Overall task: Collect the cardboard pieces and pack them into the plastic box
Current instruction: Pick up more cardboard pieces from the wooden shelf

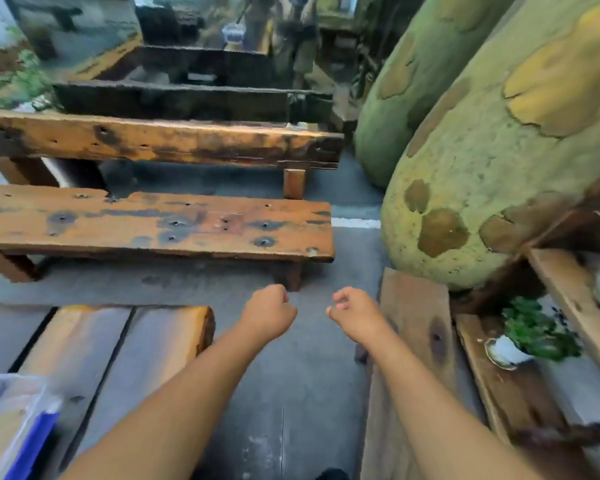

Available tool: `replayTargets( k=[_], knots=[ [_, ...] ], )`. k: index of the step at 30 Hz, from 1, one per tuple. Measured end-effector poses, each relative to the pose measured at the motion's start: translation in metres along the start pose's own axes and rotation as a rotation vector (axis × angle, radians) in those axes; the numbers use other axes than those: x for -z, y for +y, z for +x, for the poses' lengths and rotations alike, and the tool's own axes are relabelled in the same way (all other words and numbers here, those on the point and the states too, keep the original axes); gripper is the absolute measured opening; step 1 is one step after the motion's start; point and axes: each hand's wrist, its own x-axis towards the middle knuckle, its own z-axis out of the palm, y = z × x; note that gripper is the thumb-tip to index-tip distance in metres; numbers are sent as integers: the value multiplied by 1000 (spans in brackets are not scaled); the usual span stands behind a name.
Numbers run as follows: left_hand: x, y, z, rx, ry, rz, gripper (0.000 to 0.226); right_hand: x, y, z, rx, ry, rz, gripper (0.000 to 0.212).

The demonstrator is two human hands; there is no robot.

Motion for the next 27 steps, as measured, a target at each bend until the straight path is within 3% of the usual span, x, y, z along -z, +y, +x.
replayTargets(
  k=[9,13,23,27],
  knots=[
    [-121,212,13,-503,-264,234,8,164,146,-39,-293,387,210,13],
    [-170,278,-1,-704,-395,306,13,207,191,-79,-435,540,290,9],
    [-257,445,-48,-1031,-672,269,12,328,252,-152,-680,915,361,6],
    [-262,523,-68,-1225,-651,228,19,389,248,-167,-704,1057,350,10]
  ],
)
